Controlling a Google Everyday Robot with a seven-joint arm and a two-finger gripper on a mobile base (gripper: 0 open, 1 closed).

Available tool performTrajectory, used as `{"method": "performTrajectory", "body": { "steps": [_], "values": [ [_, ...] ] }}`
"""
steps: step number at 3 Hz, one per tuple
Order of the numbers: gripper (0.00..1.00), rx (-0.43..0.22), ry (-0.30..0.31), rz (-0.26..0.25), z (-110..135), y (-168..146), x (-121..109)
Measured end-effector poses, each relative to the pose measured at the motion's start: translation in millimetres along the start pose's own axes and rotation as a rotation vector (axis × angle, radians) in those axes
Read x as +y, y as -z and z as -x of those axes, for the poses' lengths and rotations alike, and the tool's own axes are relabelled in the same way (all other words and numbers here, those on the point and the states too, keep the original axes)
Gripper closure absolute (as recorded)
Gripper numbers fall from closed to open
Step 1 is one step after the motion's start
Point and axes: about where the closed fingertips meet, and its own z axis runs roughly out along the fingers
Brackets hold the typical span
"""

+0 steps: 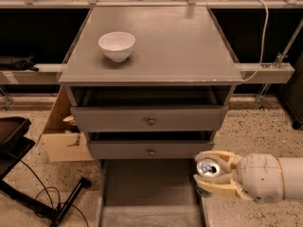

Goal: Pick redbull can from bottom drawer and place on counter

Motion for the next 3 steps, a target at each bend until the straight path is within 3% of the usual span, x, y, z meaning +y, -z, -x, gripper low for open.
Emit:
{"method": "performTrajectory", "body": {
  "steps": [1,2,3],
  "values": [
    [1.00,-0.003,0.006,-0.003,1.6,0.2,-2.5],
    [1.00,-0.015,0.025,-0.036,18.0,14.9,-35.5],
    [1.00,-0.068,0.009,-0.038,36.7,26.8,-100.4]
  ]
}}
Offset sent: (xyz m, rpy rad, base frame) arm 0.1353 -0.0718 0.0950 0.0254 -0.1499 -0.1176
